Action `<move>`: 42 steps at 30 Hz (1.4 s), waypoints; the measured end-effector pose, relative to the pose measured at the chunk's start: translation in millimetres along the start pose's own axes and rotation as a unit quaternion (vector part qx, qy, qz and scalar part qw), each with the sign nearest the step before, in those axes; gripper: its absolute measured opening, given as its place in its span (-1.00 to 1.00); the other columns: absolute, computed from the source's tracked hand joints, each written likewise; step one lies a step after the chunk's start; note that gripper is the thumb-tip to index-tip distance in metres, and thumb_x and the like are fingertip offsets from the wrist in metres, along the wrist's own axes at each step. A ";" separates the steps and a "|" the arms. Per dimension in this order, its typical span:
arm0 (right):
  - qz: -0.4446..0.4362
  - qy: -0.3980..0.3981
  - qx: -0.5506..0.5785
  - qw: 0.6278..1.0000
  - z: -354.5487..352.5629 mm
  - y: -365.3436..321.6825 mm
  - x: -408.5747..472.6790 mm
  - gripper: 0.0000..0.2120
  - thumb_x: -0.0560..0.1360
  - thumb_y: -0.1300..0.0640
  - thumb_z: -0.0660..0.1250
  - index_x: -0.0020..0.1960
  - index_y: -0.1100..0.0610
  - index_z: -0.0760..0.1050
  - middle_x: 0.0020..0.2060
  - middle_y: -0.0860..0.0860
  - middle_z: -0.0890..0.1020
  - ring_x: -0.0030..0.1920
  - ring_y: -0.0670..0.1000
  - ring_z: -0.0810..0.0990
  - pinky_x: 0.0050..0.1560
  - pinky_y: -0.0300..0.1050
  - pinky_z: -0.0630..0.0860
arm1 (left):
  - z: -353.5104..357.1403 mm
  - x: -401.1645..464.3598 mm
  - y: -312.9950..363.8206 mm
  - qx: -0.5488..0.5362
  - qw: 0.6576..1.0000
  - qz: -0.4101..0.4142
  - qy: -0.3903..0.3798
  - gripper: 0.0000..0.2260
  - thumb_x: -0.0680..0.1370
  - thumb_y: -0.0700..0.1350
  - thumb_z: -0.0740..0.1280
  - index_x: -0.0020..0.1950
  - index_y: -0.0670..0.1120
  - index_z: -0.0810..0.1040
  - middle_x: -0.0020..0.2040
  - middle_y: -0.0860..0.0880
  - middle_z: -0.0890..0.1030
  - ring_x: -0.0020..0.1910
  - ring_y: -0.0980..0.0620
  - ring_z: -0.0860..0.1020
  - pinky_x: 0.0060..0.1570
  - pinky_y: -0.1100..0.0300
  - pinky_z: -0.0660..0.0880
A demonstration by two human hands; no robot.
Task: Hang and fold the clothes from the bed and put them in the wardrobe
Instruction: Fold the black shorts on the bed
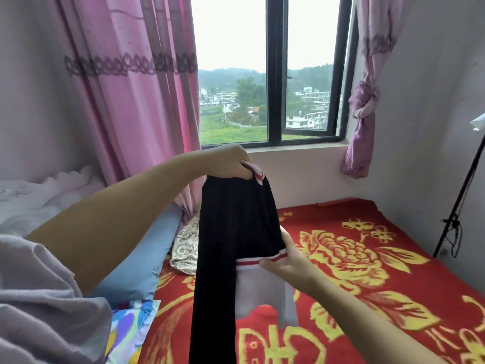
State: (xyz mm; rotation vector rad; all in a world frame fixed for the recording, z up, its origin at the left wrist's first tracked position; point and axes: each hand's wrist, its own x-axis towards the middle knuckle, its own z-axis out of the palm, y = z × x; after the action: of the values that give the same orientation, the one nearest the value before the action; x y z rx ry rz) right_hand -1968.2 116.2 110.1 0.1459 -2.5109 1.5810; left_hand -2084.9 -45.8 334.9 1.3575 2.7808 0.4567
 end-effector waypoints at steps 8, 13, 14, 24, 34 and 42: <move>0.054 0.139 0.000 0.989 -0.2 19.4 15.6 -0.79 0.57 0.31 0.12 -0.12 0.30 0.51 -0.30 0.16 0.59 -0.29 0.11 0.49 -0.28 -0.02 0.38 | -14.9 -15.9 -34.2 -0.045 0.997 -0.067 0.001 -0.76 0.48 0.09 0.41 -0.21 -0.08 0.64 -0.44 0.09 0.54 -0.53 0.17 0.45 -0.43 0.26 0.39; -0.043 0.166 -0.077 0.982 -50.6 17.1 10.5 -0.91 0.56 0.18 0.24 -0.08 0.02 0.46 -0.45 -0.09 0.47 -0.43 -0.12 0.41 -0.40 -0.21 0.33 | -11.7 -33.2 -69.2 -0.080 0.990 -0.117 -0.028 -0.72 0.48 0.11 0.41 -0.10 -0.10 0.68 -0.37 0.06 0.63 -0.47 0.17 0.53 -0.39 0.31 0.44; -0.065 0.132 -0.119 0.982 -57.8 19.0 7.4 -0.87 0.55 0.12 0.30 0.04 -0.08 0.45 -0.44 -0.12 0.50 -0.44 -0.17 0.44 -0.40 -0.28 0.35 | -7.2 -33.4 -75.5 -0.091 0.987 -0.129 -0.030 -0.71 0.47 0.12 0.41 -0.09 -0.11 0.67 -0.31 0.02 0.65 -0.43 0.14 0.55 -0.34 0.29 0.47; 0.204 0.081 -0.336 0.916 -137.2 108.3 19.6 -0.80 0.38 0.37 0.18 -0.34 0.13 0.39 -0.28 0.12 0.58 -0.17 0.17 0.51 -0.31 -0.06 0.24 | 94.5 58.2 -80.2 -0.092 0.989 -0.118 0.005 -0.79 0.54 0.06 0.36 -0.17 -0.03 0.67 -0.48 0.17 0.53 -0.45 0.13 0.48 -0.43 0.38 0.37; 0.029 0.378 -0.441 0.814 -301.8 54.4 39.8 -0.75 0.45 0.13 0.07 -0.11 0.21 0.49 -0.16 0.24 0.59 -0.14 0.30 0.55 -0.23 -0.03 0.32 | 118.1 153.0 -29.3 -0.115 0.946 -0.097 0.286 -0.69 0.63 0.04 0.20 0.13 -0.15 0.60 0.03 -0.11 0.65 0.04 -0.11 0.57 0.06 0.10 0.45; -0.082 0.140 -0.520 0.839 -239.9 50.9 -23.0 -0.67 0.48 -0.04 0.41 0.09 0.18 0.56 -0.34 0.18 0.64 -0.30 0.28 0.63 -0.29 0.04 0.50 | 186.7 83.0 -71.3 -0.106 0.963 -0.103 0.225 -0.86 0.49 -0.33 0.32 -0.02 -0.20 0.64 -0.08 -0.21 0.65 -0.04 -0.21 0.58 0.04 -0.02 0.48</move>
State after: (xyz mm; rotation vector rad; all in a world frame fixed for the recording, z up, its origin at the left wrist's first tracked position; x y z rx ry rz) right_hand -1932.4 354.3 162.1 -0.0226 -2.6183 0.0184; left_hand -2165.6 24.3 146.7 1.0075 3.0483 1.1413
